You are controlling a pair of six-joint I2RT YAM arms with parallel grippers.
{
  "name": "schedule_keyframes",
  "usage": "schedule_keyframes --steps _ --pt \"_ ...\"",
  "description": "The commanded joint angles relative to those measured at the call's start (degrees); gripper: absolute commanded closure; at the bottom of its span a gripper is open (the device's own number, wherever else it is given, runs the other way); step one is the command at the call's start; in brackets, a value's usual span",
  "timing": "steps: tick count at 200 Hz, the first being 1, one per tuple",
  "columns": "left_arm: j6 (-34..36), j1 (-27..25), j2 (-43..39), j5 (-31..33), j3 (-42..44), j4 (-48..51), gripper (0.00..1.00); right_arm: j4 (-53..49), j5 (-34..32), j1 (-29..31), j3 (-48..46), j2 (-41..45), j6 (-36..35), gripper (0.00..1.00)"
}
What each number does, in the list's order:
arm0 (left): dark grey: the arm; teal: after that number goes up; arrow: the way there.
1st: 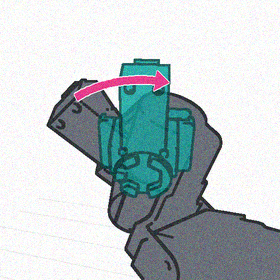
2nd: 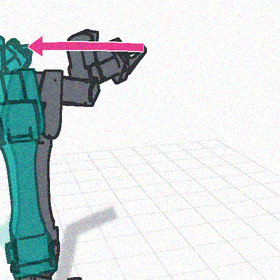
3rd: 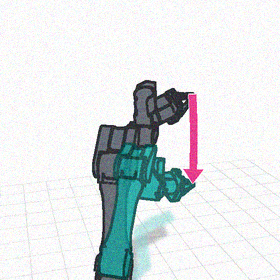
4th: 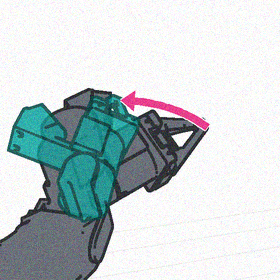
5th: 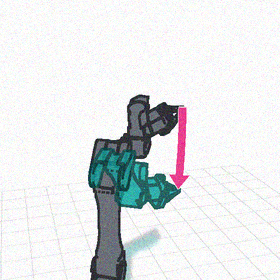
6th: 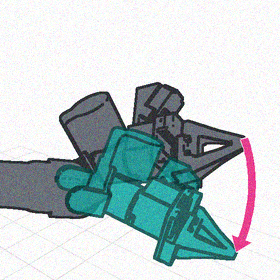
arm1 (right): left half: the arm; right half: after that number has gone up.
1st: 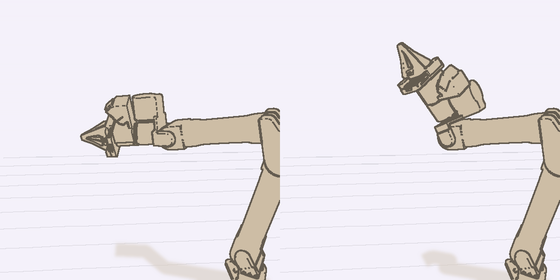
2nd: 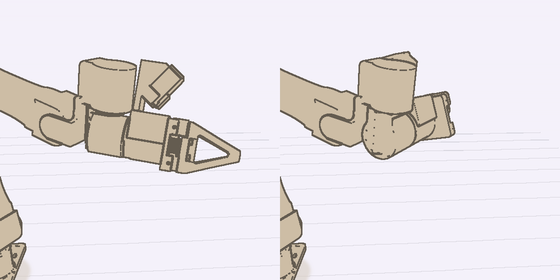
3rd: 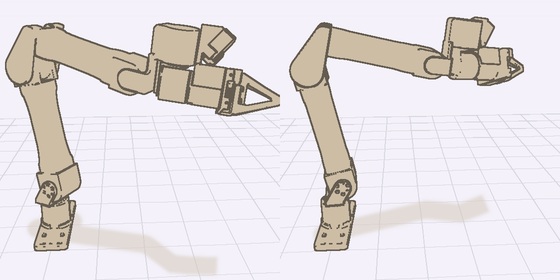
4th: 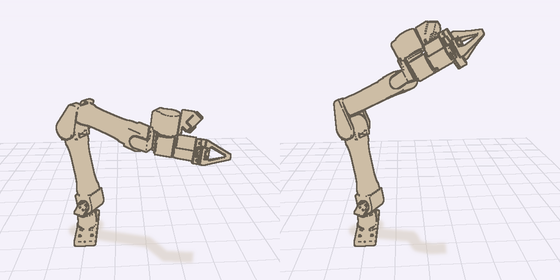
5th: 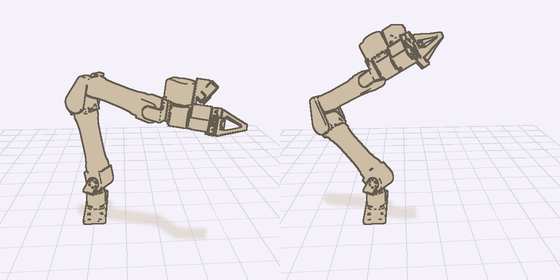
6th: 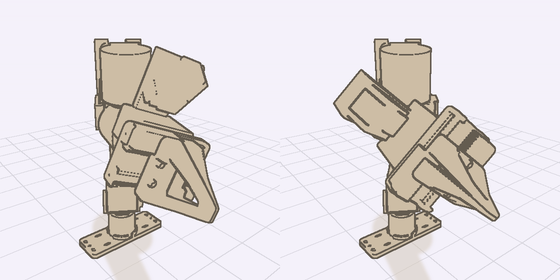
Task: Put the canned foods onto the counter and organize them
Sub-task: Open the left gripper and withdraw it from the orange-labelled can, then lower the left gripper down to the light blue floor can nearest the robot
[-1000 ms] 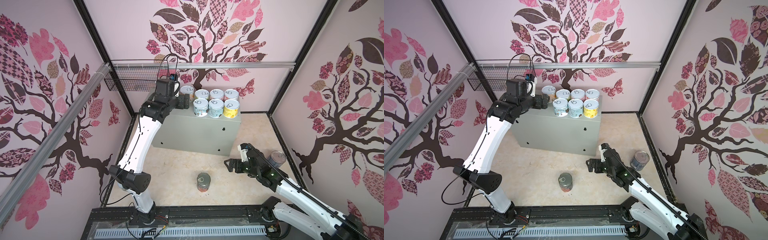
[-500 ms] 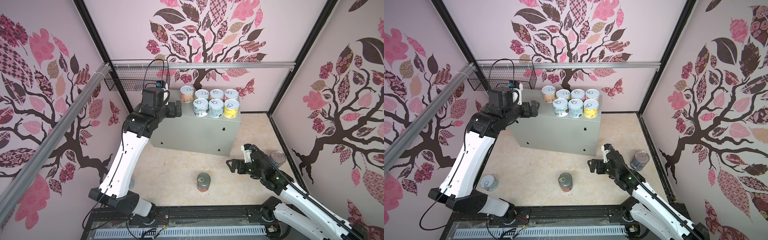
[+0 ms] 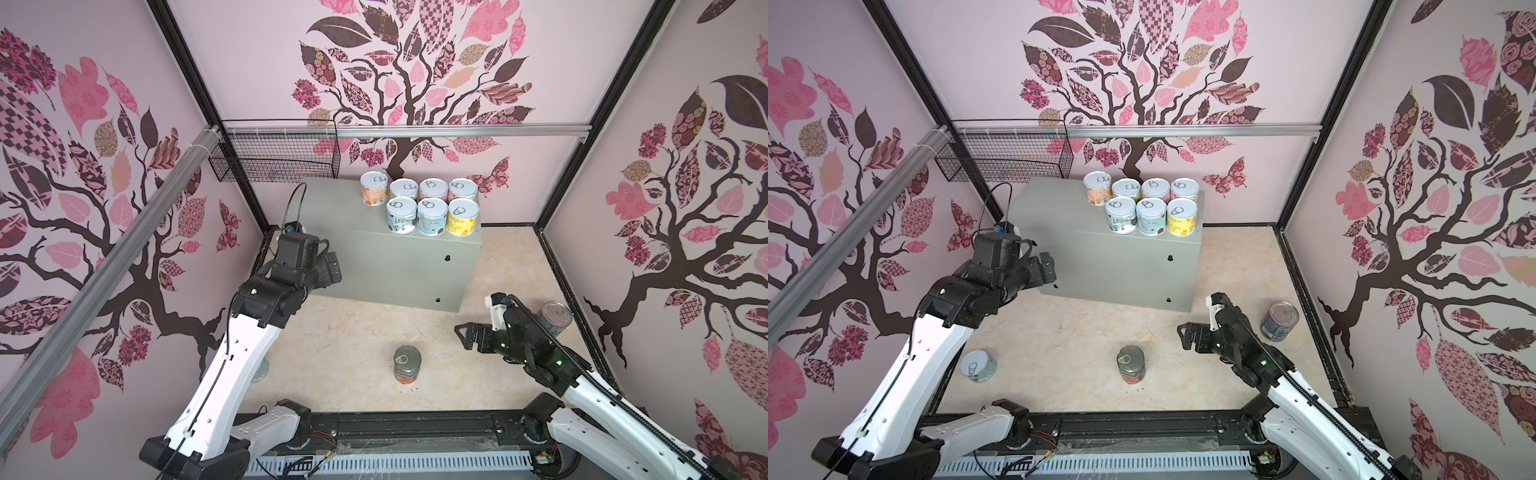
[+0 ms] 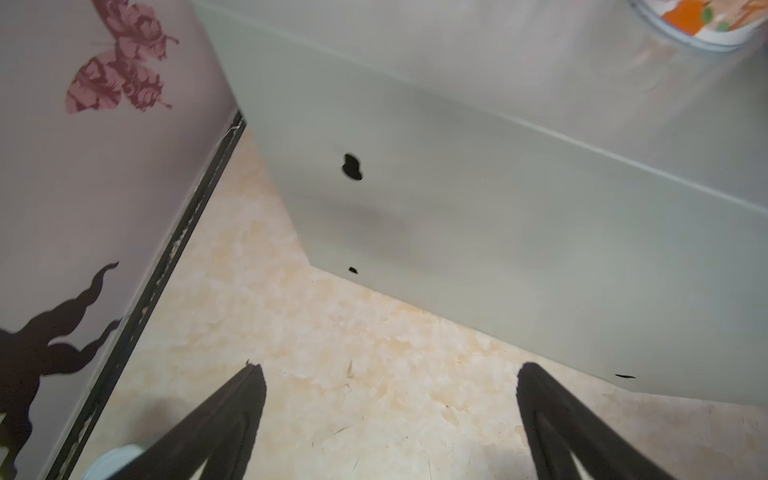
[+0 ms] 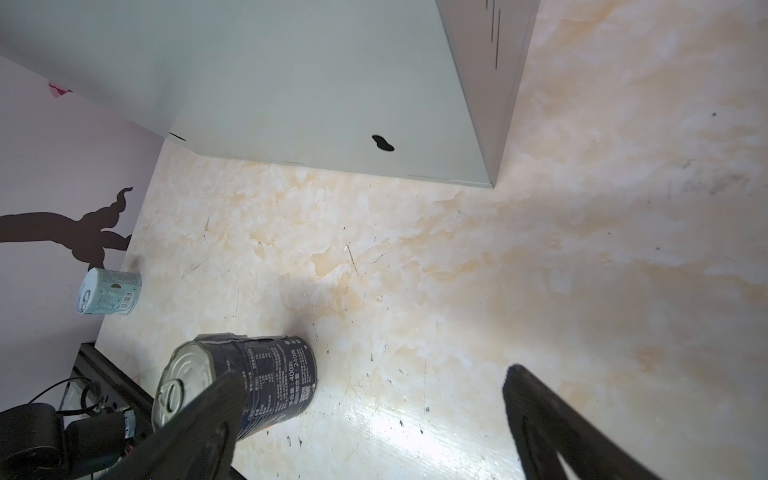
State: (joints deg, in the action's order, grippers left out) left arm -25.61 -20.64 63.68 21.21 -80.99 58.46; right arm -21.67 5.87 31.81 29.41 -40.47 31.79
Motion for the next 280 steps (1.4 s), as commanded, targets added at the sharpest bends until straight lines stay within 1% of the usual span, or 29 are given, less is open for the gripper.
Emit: schedule_keyframes --steps 1,39,74,94,126,142,175,192,225,257,280 --pt "-6.2 0.6 -1.6 4.7 4.6 2.1 0.02 0.0 1.6 0.3 -1.0 -0.6 0.9 0.00" --pt "-13.8 2.7 -3.1 8.2 12.7 4.3 0.02 2.4 2.3 0.3 -3.4 -1.2 2.0 0.00" --pt "-19.9 4.0 -6.5 9.3 21.4 1.2 0.02 5.6 4.2 0.4 -5.8 -3.3 3.1 0.00" --pt "-23.1 4.2 -7.0 10.3 23.8 0.8 0.02 6.7 4.4 0.4 -6.8 -4.2 3.3 0.00" --pt "-27.5 5.6 -5.3 11.4 25.3 2.2 0.02 7.9 4.1 0.5 -7.6 -5.2 3.3 0.00" --pt "-28.9 8.6 -4.2 9.3 26.3 2.4 0.02 9.0 4.5 0.4 -8.1 -6.1 3.5 0.00" --pt "-29.9 17.7 -4.5 4.0 30.3 1.3 0.02 11.3 5.4 0.4 -9.1 -8.0 3.8 0.00" --pt "-30.9 20.3 -5.8 4.4 32.0 0.8 0.02 12.2 5.6 0.5 -9.4 -8.8 3.8 0.00" --pt "-34.5 22.5 -6.6 8.3 32.9 2.1 0.02 14.0 6.6 0.5 -9.5 -11.1 3.9 0.00" --pt "-35.8 27.6 -2.5 7.0 31.0 4.8 0.02 14.9 7.0 0.6 -9.1 -13.0 3.5 0.00" --pt "-35.6 31.6 0.2 4.5 30.7 5.1 0.02 16.0 7.4 0.7 -8.9 -14.4 3.4 0.00"
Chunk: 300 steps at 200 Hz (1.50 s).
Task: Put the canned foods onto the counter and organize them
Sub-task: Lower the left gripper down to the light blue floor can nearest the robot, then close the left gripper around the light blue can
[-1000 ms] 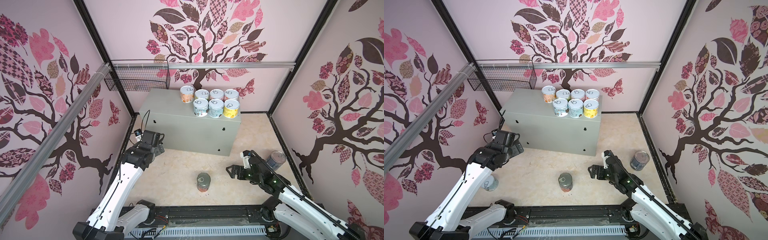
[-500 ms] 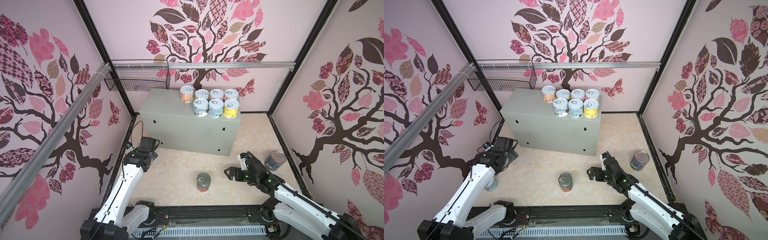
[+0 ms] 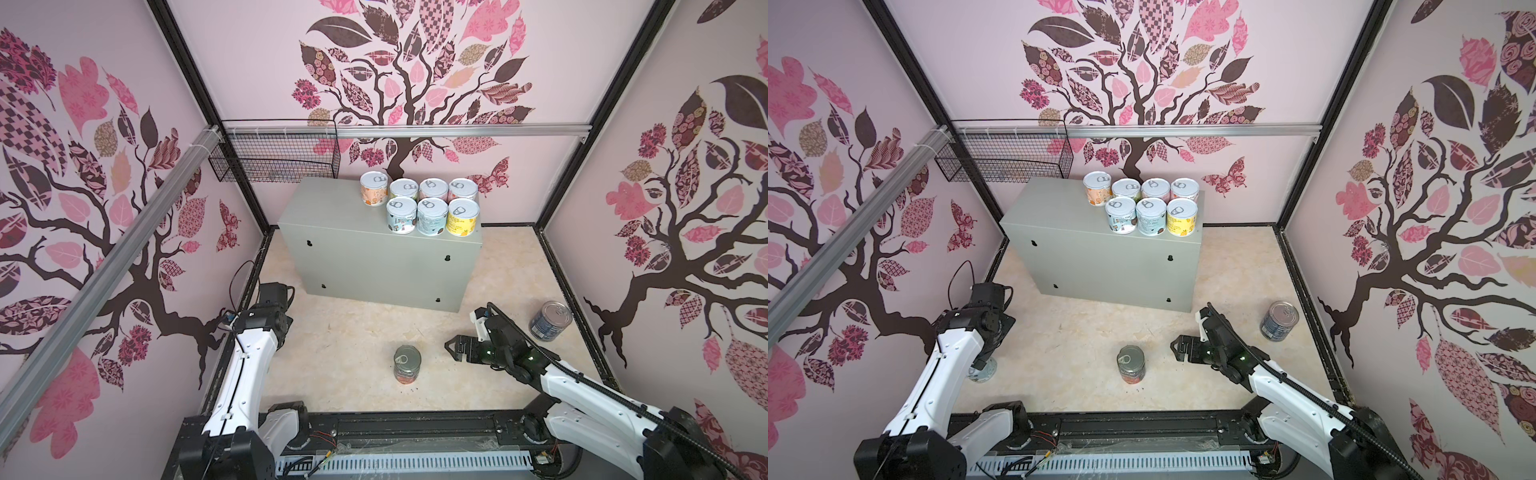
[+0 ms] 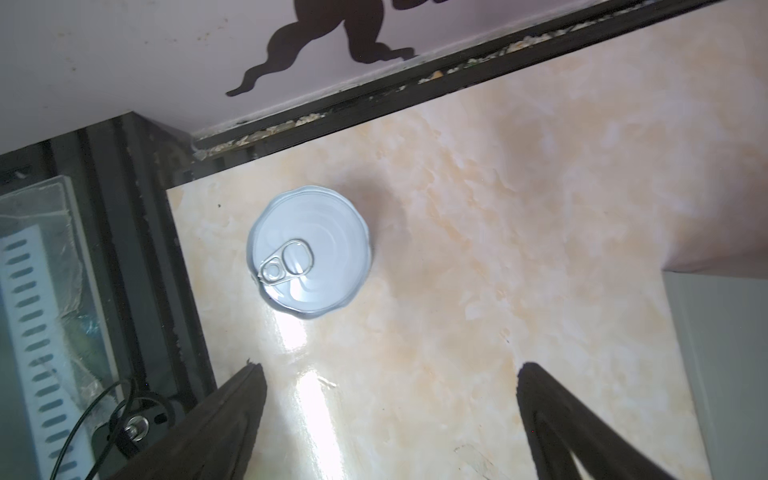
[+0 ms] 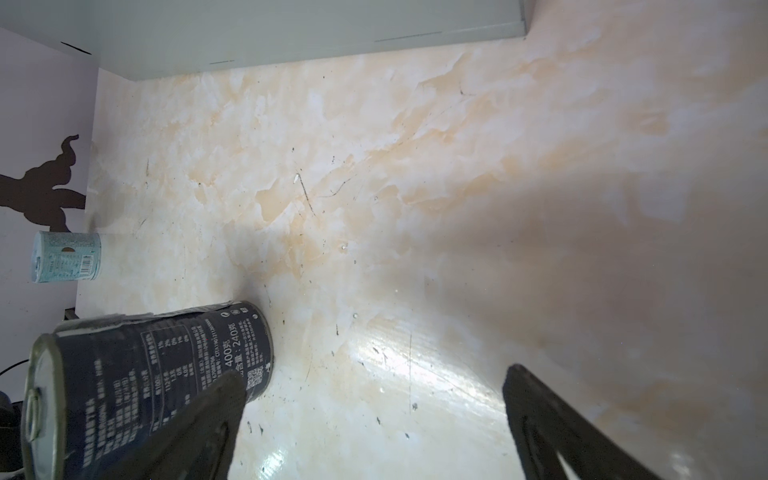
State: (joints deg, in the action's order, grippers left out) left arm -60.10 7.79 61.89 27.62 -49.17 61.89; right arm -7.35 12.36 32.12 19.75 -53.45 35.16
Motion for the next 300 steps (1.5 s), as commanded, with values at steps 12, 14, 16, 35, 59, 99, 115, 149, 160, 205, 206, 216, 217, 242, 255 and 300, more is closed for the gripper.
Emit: schedule_keyframes --steps 12,14,16,35,59,99,115,149,160,205,206,216,217,242,255,300 --pt "-1.0 5.1 2.6 -3.1 -0.5 0.8 0.02 2.3 1.3 0.5 1.0 -2.6 0.0 0.00" --pt "-1.0 5.4 2.7 -3.3 -0.4 0.7 0.02 2.3 1.4 0.5 1.1 -2.7 0.0 0.00" --pt "-1.1 5.6 2.7 -3.4 -0.3 0.6 0.02 2.5 1.4 0.5 1.1 -2.9 0.1 0.00" --pt "-1.5 7.6 2.6 -3.4 0.8 -0.6 0.02 2.9 1.7 0.8 1.6 -4.3 -0.2 0.00" --pt "-2.3 10.0 2.8 -3.8 1.7 -1.9 0.02 2.9 1.8 1.0 2.3 -5.3 -0.7 0.00" --pt "-4.0 11.8 5.7 -3.9 1.7 -3.0 0.02 2.8 2.5 1.0 3.3 -7.3 -1.5 0.00" --pt "-4.8 12.5 7.0 -3.9 1.8 -3.3 0.02 2.8 2.6 1.0 3.5 -7.9 -1.9 0.00" --pt "-5.3 15.7 9.8 -6.5 2.8 -5.4 0.02 2.9 3.1 1.0 3.9 -9.3 -2.6 0.00" --pt "-5.8 16.0 10.6 -6.2 2.8 -5.4 0.02 2.9 3.3 1.0 4.1 -9.8 -2.9 0.00" --pt "-6.3 17.7 11.8 -7.3 3.7 -7.2 0.03 4.0 4.3 1.1 4.6 -12.0 -3.1 0.00" --pt "-6.3 17.7 11.9 -7.4 3.7 -7.3 0.03 4.0 4.3 1.0 4.5 -12.1 -3.1 0.00" --pt "-6.2 18.1 11.9 -7.5 3.6 -7.4 0.03 4.2 4.4 1.0 4.7 -12.4 -3.1 0.00" --pt "-6.2 18.2 11.9 -7.5 3.6 -7.4 0.03 4.2 4.4 1.0 4.7 -12.4 -3.1 0.00" --pt "-6.1 19.0 12.3 -7.9 3.8 -7.8 0.03 4.6 4.6 1.1 4.7 -13.0 -3.1 0.00" --pt "-5.9 19.8 12.6 -8.7 4.0 -8.2 0.03 4.7 4.6 1.0 4.6 -13.1 -3.1 0.00" --pt "-5.2 22.8 14.2 -11.6 4.8 -9.9 0.05 4.7 4.5 1.1 4.4 -13.0 -3.2 0.00"
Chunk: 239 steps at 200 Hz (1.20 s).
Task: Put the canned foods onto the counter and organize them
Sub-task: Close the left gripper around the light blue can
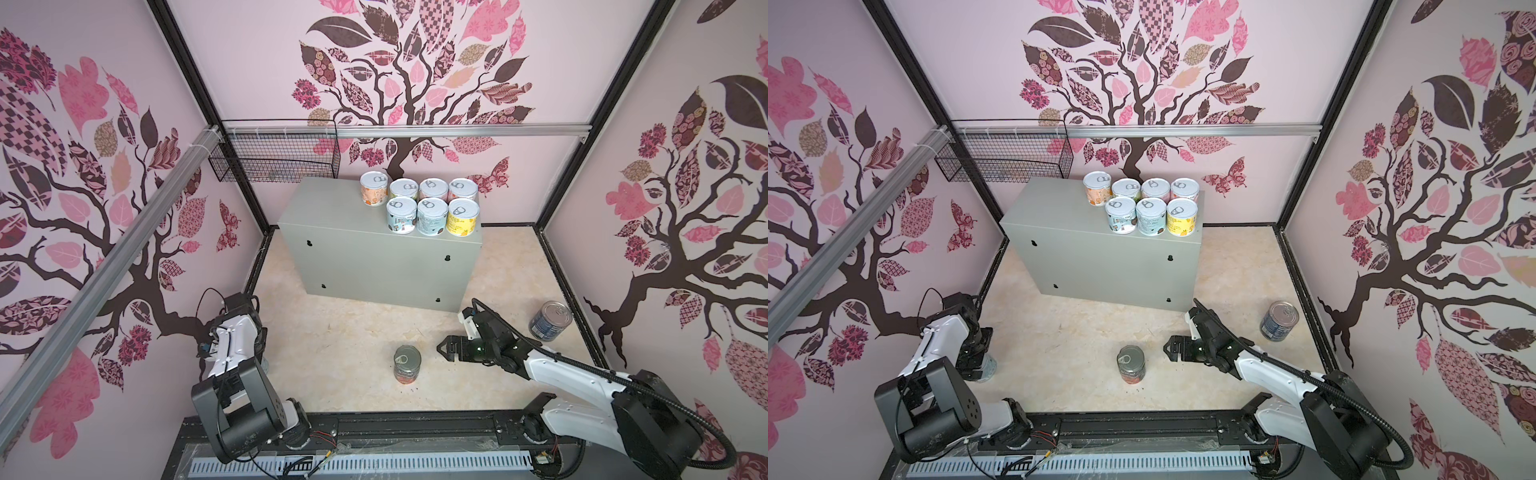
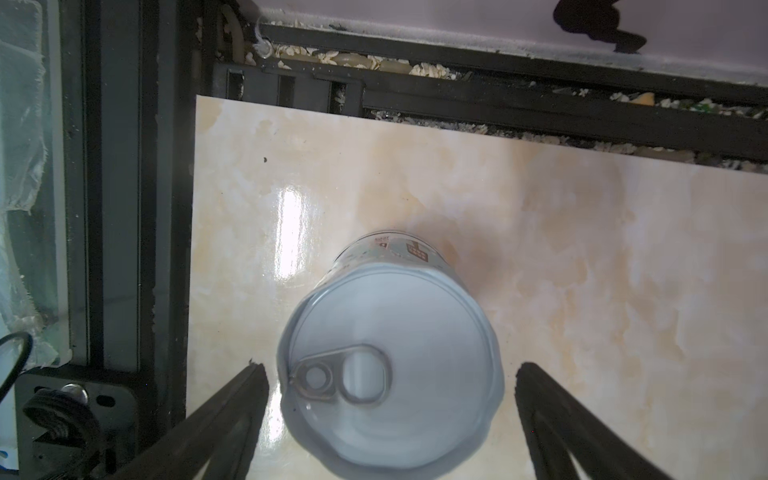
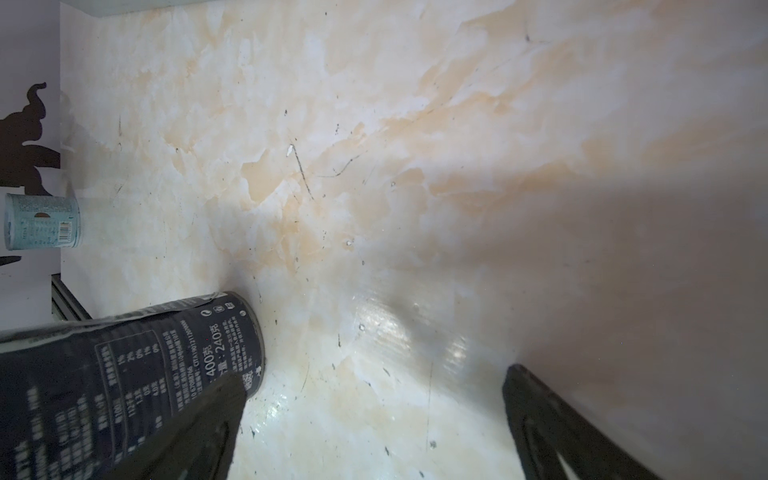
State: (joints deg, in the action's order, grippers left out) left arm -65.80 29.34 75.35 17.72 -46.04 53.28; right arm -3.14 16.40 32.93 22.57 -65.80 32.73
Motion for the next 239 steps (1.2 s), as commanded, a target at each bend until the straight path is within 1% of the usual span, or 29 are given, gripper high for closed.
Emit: schedule_keyframes --steps 1,31,74,125,167,208,223,239 --pt "0.5 1.3 0.9 -1.8 1.7 -1.3 0.05 0.5 0.5 0.3 1.6 -0.6 -0.7 0.00" --pt "0.7 3.3 2.6 -4.0 2.0 -2.3 0.05 0.5 0.4 0.3 1.6 -0.6 -0.7 0.00" --pt "1.2 4.6 3.8 -5.8 2.3 -3.1 0.07 0.5 0.2 0.2 1.5 -0.6 -0.7 0.00" --pt "1.5 5.3 4.1 -6.2 2.2 -3.4 0.12 0.4 0.0 0.3 1.3 -0.4 -0.9 0.00" --pt "1.5 5.6 3.1 -4.6 2.0 -2.3 0.25 0.5 0.0 0.2 1.3 -0.4 -1.0 0.00" --pt "3.1 5.7 1.8 -4.9 2.5 -3.3 0.38 0.4 0.0 0.3 1.2 0.0 -1.1 0.00" --pt "4.5 5.1 1.2 -3.9 2.2 -3.2 0.39 0.3 0.0 0.4 1.2 0.0 -1.1 0.00" --pt "5.3 2.4 0.4 -1.7 1.0 -2.4 0.38 0.3 0.0 0.3 1.2 0.1 -1.1 0.00"
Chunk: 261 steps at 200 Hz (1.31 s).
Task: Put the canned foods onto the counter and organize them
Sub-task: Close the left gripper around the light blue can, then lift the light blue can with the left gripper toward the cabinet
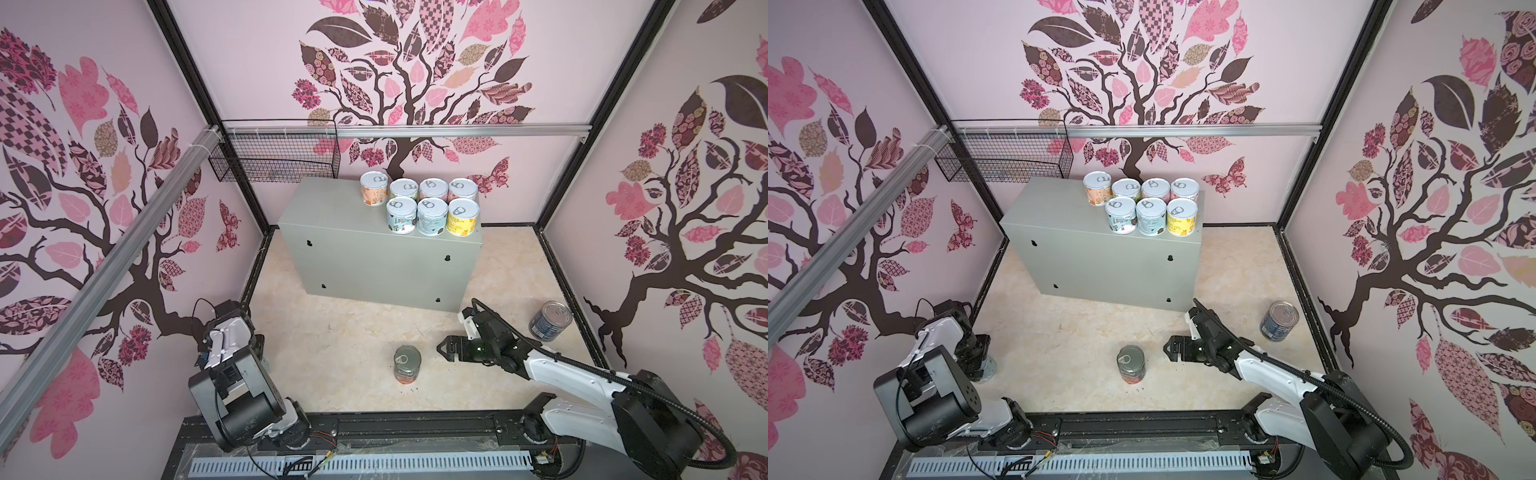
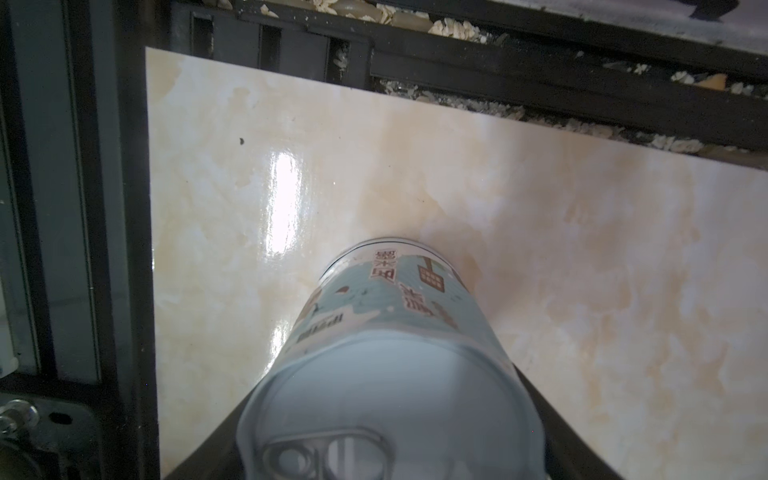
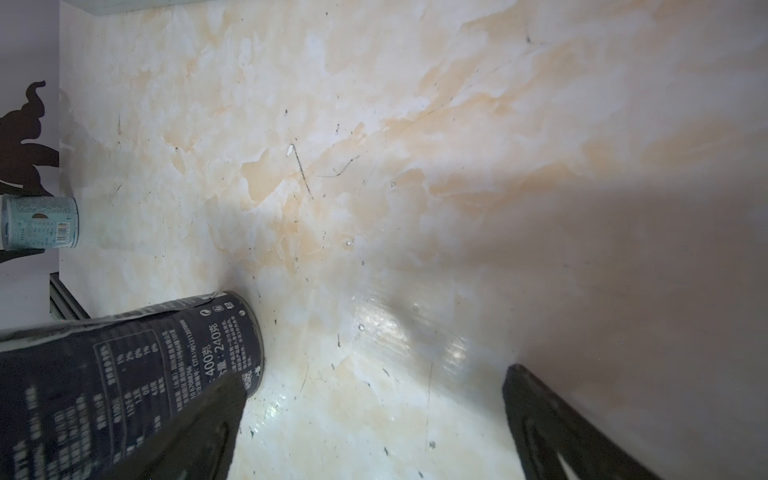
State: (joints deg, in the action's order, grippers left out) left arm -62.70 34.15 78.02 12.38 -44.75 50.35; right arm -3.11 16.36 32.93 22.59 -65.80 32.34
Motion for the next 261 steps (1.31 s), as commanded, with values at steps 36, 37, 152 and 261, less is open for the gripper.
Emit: schedule_keyframes --steps 36,37,152,261 --pt "4.7 -10.1 -2.9 5.9 -1.8 0.6 0.38 -0.1 0.0 0.3 1.2 1.0 -0.8 0.00" --pt "4.8 -10.3 -2.9 5.8 -1.8 0.5 0.38 -0.1 0.0 0.3 1.2 1.0 -0.8 0.00" --pt "14.4 -37.0 -11.6 14.2 -2.6 -0.2 0.35 -0.9 -1.3 0.3 0.8 4.7 -1.3 0.00" --pt "30.8 -42.5 -24.1 0.6 -2.4 -2.2 0.44 -3.4 -3.7 0.3 -0.5 10.8 -1.1 0.00"
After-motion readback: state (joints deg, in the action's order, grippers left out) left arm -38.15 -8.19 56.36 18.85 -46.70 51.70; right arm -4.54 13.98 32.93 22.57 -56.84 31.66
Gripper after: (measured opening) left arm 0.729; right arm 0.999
